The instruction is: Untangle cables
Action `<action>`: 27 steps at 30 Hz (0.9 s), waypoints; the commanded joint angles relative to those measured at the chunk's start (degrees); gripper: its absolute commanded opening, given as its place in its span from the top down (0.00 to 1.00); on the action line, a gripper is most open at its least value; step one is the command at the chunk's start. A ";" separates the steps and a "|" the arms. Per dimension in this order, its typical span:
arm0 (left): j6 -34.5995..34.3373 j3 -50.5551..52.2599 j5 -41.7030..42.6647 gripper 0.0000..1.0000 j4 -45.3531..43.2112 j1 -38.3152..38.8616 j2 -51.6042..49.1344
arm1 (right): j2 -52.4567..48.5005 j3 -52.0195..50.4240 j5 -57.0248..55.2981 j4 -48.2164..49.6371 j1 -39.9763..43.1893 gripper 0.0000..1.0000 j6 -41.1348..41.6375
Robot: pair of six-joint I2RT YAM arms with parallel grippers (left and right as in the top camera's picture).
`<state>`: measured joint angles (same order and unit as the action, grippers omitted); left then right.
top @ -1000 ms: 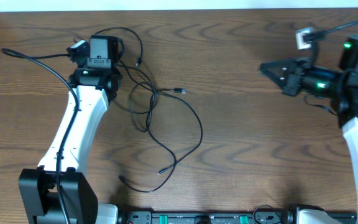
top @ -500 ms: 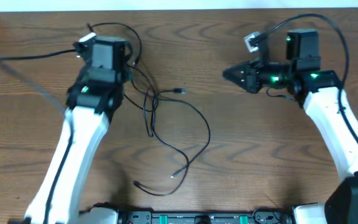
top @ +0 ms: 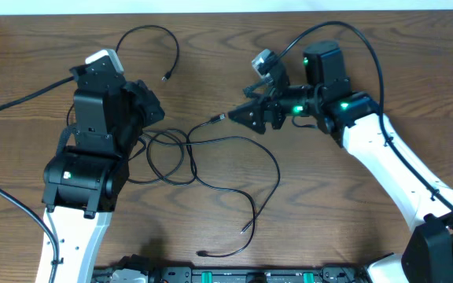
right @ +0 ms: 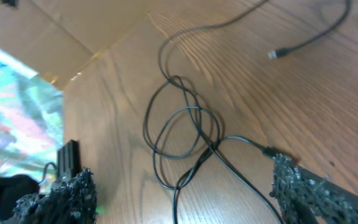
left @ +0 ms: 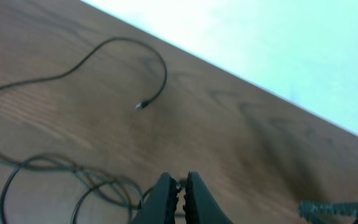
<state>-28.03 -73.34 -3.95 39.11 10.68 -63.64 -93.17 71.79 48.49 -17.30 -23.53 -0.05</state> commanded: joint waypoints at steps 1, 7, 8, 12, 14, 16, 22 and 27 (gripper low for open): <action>1.90 -0.07 -3.91 0.92 2.12 0.17 -0.61 | -1.05 0.39 -7.08 -0.70 -2.27 0.09 0.42; 1.84 -0.02 -17.70 0.67 8.66 0.11 -5.64 | -7.30 0.39 -12.15 1.40 -7.80 0.04 4.20; 1.84 -0.02 -18.88 0.63 9.42 0.11 -6.67 | -8.61 0.39 -12.13 2.27 -8.57 0.04 5.42; 1.14 -0.02 -21.03 0.33 11.69 -1.77 -11.08 | -14.16 0.39 -9.33 6.67 -10.88 0.04 10.71; -0.28 -0.02 -21.00 0.29 12.15 -3.52 -12.17 | -15.78 0.39 -5.95 9.09 -11.56 0.04 11.78; -1.90 -0.02 -20.96 0.27 12.96 -6.36 -12.76 | -17.73 0.39 -3.87 12.74 -13.05 0.04 15.37; -4.17 0.00 -20.57 0.22 15.28 -11.39 -12.79 | -21.18 0.39 -4.83 15.43 -17.07 0.05 18.01; -3.98 0.00 -20.59 0.22 15.50 -11.76 -12.79 | -22.34 0.39 -7.89 16.70 -19.12 0.04 21.27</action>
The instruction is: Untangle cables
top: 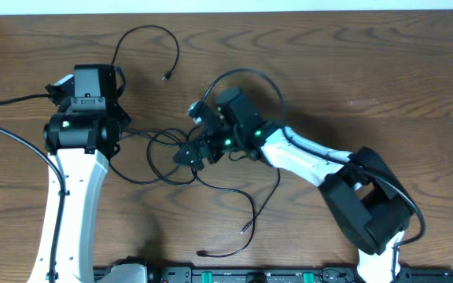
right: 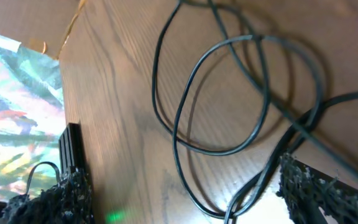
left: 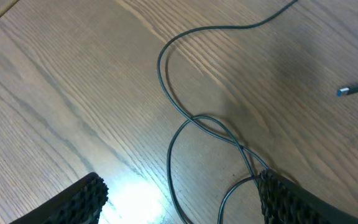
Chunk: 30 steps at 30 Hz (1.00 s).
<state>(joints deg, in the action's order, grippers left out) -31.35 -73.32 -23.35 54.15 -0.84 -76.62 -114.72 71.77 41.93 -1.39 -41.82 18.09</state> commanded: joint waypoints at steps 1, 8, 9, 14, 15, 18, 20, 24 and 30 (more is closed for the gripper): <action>-0.68 -0.02 -1.18 0.21 0.46 -0.22 0.20 | -0.81 0.42 -2.10 0.52 -1.27 0.04 3.13; -0.68 -0.02 -1.16 0.22 0.48 -0.22 0.20 | -0.81 0.42 -9.49 0.09 -5.03 0.06 3.78; -0.68 -0.02 -1.16 0.22 0.48 -0.22 0.20 | -0.81 0.42 -10.97 -0.11 -5.46 0.06 4.39; -0.68 -0.02 -1.16 0.21 0.48 -0.22 0.20 | -1.38 0.39 -19.19 -1.31 -8.20 0.05 8.66; -0.66 -0.02 -1.18 0.22 0.48 -0.22 0.20 | -1.70 0.39 -19.63 -1.25 -8.28 0.05 9.44; -0.68 -0.02 -1.18 0.21 0.48 -0.22 0.20 | -4.09 0.39 -21.24 -0.63 -8.04 0.05 13.75; -0.68 -0.02 -1.16 0.21 0.48 -0.22 0.20 | -5.40 0.39 -20.28 0.46 -7.76 0.04 15.30; -0.66 -0.02 -1.18 0.21 0.48 -0.22 0.20 | -8.09 0.39 -15.21 5.11 -7.67 0.05 17.22; -0.66 -0.02 -1.20 0.21 0.48 -0.22 0.20 | -8.11 0.39 -15.45 4.90 -7.32 0.09 17.27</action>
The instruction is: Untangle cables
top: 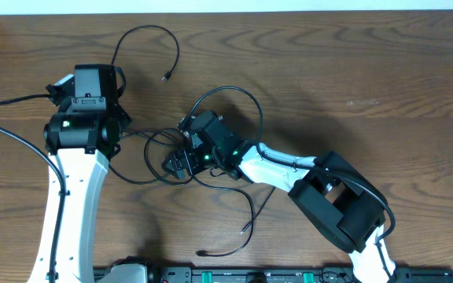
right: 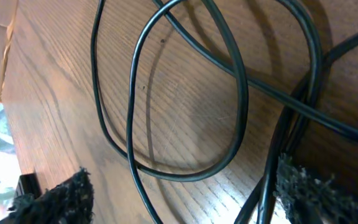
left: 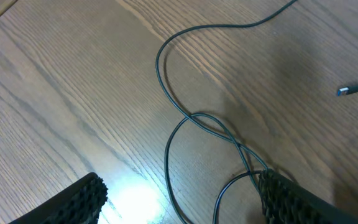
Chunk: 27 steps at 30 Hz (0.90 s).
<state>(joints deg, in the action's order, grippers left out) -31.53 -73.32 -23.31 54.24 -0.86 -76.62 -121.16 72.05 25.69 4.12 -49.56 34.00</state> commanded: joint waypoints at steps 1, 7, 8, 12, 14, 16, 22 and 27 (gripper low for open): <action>-0.48 -0.02 -1.25 0.21 0.39 -0.20 0.20 | -1.66 0.11 0.81 -0.66 0.66 0.09 1.36; -0.46 -0.02 -1.25 0.21 0.39 -0.20 0.20 | -1.62 0.11 1.90 -0.76 1.29 0.11 1.31; -0.46 -0.02 -1.25 0.21 0.37 -0.20 0.20 | -1.57 0.11 1.88 -0.68 1.49 0.11 1.07; -0.48 -0.02 -1.25 0.21 0.33 -0.20 0.20 | -0.74 0.11 2.62 -0.90 2.80 0.10 -0.48; -0.46 -0.02 -1.25 0.21 0.31 -0.20 0.20 | -0.07 0.11 2.75 -1.27 3.04 0.09 -2.10; -0.48 -0.02 -1.25 0.21 0.28 -0.20 0.17 | 1.33 0.11 0.81 -2.29 3.08 0.07 -3.56; -0.48 -0.02 -1.25 0.21 -0.35 -0.20 -0.15 | 4.20 0.11 1.70 -3.65 2.58 0.04 -4.24; -0.48 -0.02 -1.25 0.21 -0.35 -0.20 -0.22 | 4.37 0.11 3.41 -3.17 0.96 0.05 -3.63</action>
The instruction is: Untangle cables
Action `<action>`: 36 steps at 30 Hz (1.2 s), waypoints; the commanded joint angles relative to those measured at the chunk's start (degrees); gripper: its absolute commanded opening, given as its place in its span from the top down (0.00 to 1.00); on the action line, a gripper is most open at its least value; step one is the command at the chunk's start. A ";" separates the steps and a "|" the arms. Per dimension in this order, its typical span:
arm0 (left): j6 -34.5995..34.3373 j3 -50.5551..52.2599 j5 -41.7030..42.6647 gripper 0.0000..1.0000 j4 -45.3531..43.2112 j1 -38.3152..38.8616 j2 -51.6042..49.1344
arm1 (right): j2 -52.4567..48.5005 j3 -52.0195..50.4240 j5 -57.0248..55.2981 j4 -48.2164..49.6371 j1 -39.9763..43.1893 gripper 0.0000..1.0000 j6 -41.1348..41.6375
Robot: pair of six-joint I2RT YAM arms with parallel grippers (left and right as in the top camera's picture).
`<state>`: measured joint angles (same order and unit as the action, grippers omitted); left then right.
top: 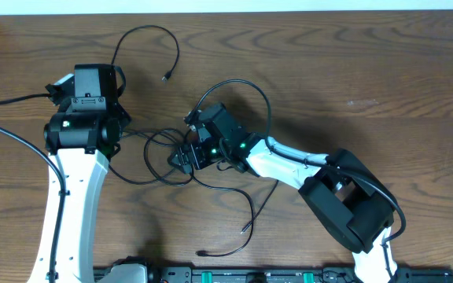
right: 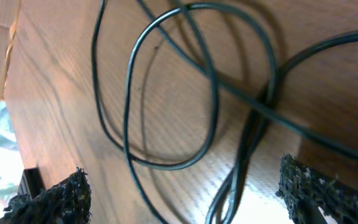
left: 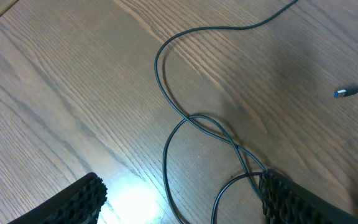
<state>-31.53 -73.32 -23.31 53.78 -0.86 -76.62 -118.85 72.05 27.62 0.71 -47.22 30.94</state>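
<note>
Thin black cables lie in a tangle [top: 163,153] of overlapping loops on the wooden table. One free plug end [top: 166,76] lies at the back; two more ends [top: 244,229] trail toward the front. My right gripper [right: 185,199] stands open low over the loops [right: 166,106], with a crossing of strands between its fingers [right: 316,193] and nothing gripped. In the overhead view the right gripper [top: 181,159] sits on the tangle's right side. My left gripper [left: 182,205] is open above a strand [left: 165,155] at the tangle's left, and its plug end [left: 342,93] shows far right.
A white cable lies at the table's right edge. An equipment rail [top: 234,275] runs along the front edge. The left arm's own black lead [top: 6,102] crosses the left side. Cardboard shows at the far left.
My right gripper has shifted slightly right and back over the tangle, so the loops look a little smaller in its view. It stays open. The left arm has not moved.
First my left gripper was shut and raised near the tangle, while my right one stood open at a plug end farther right. Then the left was open over the left strand and the right had reached the loops. The right went lower and further left, then backed off slightly.
</note>
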 commanded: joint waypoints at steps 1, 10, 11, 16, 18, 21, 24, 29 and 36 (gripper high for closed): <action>-0.48 -0.02 -1.25 0.21 0.11 -0.20 -0.22 | 2.05 0.11 1.49 0.50 -1.64 0.04 -0.50; -0.48 -0.02 -1.25 0.21 -0.11 -0.20 -0.22 | 1.88 0.11 -1.77 0.81 -3.87 0.01 1.90; -0.48 -0.02 -1.25 0.21 -0.11 -0.20 -0.22 | 1.73 0.11 -3.06 0.81 -4.15 0.01 2.49; -0.48 -0.02 -1.22 0.21 -0.09 -0.20 -0.22 | 0.33 0.11 -6.51 1.95 -4.98 0.01 5.90; -0.50 -0.02 -1.22 0.21 -0.09 -0.20 -0.22 | -0.96 0.11 -6.49 3.45 -5.11 0.02 8.41; -0.50 -0.02 -1.22 0.21 -0.09 -0.20 -0.22 | -2.38 0.11 -6.14 5.22 -5.11 0.03 11.02; -0.48 -0.02 -1.22 0.21 -0.13 -0.20 -0.22 | -2.58 0.11 -6.08 5.51 -5.01 0.03 11.47; -0.48 -0.02 -1.22 0.21 -0.13 -0.20 -0.22 | -3.06 0.11 -6.73 4.63 -5.38 0.02 11.45; -0.50 -0.02 -1.20 0.21 -0.09 -0.20 -0.22 | -6.36 0.11 -7.98 6.38 -6.10 0.09 14.73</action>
<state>-31.53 -73.32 -23.31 53.58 -0.86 -76.62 -121.86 72.25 21.19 7.40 -52.69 43.16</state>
